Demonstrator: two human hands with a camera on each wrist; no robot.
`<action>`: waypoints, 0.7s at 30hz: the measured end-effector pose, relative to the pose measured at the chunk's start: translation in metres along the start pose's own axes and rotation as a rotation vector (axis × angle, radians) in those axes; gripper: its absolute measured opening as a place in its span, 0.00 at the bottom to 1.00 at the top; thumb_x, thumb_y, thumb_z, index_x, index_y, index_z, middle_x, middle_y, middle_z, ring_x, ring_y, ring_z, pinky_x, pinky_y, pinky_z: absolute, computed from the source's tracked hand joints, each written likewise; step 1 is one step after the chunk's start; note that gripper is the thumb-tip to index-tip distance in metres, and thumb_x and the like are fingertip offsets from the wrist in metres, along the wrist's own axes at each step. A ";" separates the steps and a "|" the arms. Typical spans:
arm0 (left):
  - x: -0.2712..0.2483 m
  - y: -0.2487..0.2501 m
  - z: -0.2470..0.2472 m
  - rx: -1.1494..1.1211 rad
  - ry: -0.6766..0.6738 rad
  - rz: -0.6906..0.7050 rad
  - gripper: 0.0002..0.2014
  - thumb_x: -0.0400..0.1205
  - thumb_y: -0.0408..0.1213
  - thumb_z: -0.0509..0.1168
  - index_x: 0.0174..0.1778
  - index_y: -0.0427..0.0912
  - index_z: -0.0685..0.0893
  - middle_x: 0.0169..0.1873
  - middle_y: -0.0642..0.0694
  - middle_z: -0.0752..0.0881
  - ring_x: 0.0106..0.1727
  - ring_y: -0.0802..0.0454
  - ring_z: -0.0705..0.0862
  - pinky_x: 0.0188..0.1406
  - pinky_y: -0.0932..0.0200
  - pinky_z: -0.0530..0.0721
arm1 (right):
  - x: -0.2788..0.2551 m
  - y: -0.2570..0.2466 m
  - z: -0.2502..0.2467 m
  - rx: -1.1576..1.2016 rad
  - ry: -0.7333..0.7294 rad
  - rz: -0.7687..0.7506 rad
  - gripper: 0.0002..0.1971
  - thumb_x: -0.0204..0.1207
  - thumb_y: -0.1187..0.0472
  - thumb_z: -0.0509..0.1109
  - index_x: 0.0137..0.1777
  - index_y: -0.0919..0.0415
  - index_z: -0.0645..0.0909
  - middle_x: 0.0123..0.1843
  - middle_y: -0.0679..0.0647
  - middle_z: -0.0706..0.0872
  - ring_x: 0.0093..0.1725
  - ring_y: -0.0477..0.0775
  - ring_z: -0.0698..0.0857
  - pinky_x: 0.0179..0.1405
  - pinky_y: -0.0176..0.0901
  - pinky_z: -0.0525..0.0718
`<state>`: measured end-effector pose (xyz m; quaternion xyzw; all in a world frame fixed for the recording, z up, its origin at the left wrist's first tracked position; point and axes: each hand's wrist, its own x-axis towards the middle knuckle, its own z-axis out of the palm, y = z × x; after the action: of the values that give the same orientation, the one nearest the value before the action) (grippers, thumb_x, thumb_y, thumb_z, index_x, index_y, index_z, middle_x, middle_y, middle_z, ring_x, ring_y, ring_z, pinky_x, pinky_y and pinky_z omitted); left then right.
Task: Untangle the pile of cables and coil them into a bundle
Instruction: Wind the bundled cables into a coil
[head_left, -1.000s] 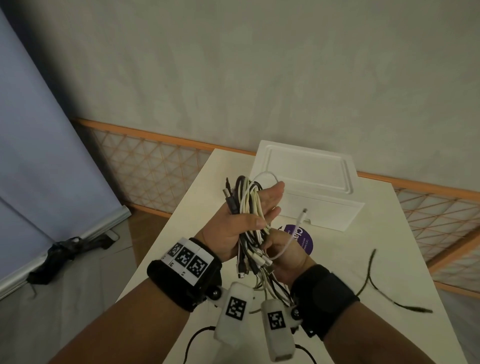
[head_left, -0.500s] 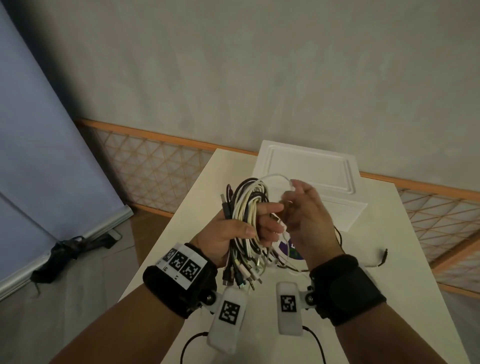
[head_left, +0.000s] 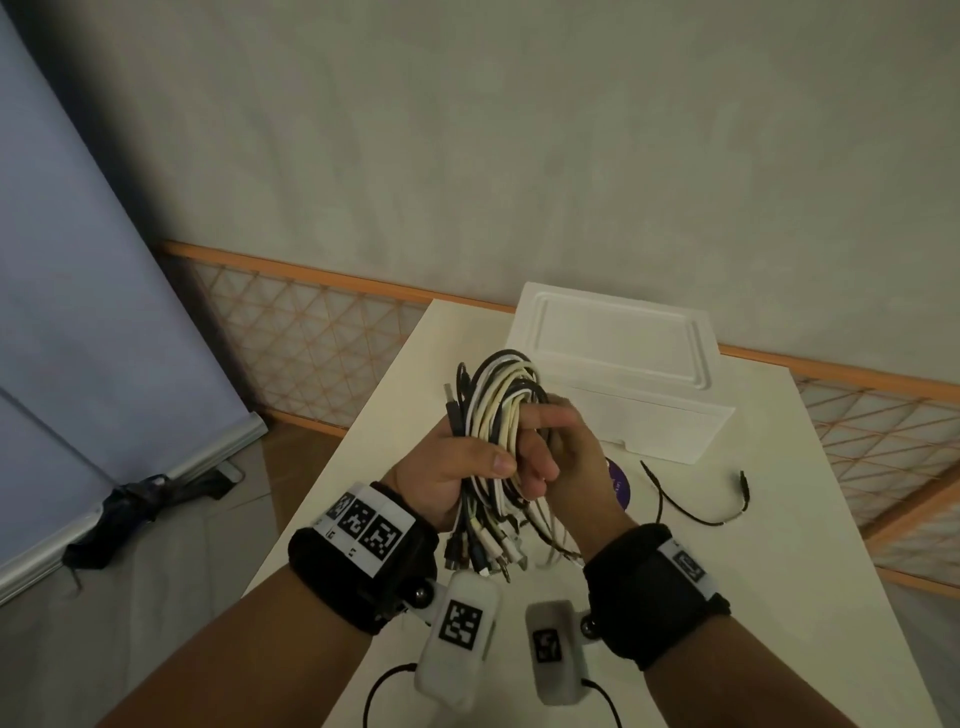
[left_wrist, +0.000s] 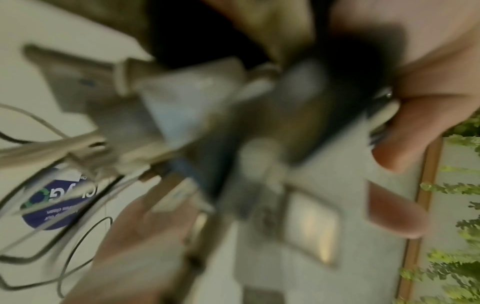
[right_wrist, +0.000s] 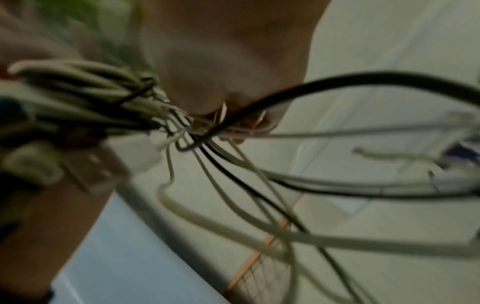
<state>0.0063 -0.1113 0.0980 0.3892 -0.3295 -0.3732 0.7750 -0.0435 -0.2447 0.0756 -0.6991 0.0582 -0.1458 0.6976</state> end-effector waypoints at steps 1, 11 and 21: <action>0.000 0.001 -0.002 0.005 -0.006 -0.004 0.28 0.66 0.43 0.77 0.62 0.41 0.86 0.39 0.47 0.90 0.36 0.54 0.87 0.39 0.59 0.85 | -0.001 0.002 -0.004 -0.025 0.034 -0.061 0.11 0.81 0.61 0.55 0.56 0.62 0.76 0.48 0.49 0.87 0.53 0.61 0.86 0.48 0.50 0.86; 0.004 0.000 -0.002 -0.089 -0.030 0.009 0.25 0.67 0.38 0.75 0.61 0.36 0.86 0.36 0.46 0.89 0.34 0.54 0.86 0.38 0.59 0.84 | 0.004 -0.009 -0.003 0.174 -0.132 -0.163 0.21 0.86 0.61 0.48 0.76 0.53 0.68 0.72 0.57 0.78 0.74 0.59 0.74 0.69 0.45 0.75; 0.007 -0.001 -0.002 -0.130 -0.092 -0.013 0.23 0.68 0.37 0.74 0.60 0.34 0.86 0.36 0.46 0.89 0.34 0.54 0.87 0.36 0.60 0.84 | 0.016 0.000 -0.013 0.394 -0.251 0.057 0.39 0.75 0.40 0.68 0.81 0.54 0.59 0.76 0.70 0.69 0.69 0.68 0.76 0.69 0.60 0.77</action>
<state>0.0111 -0.1173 0.0982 0.3227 -0.3371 -0.4164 0.7803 -0.0319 -0.2616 0.0773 -0.5602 -0.0386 -0.0466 0.8261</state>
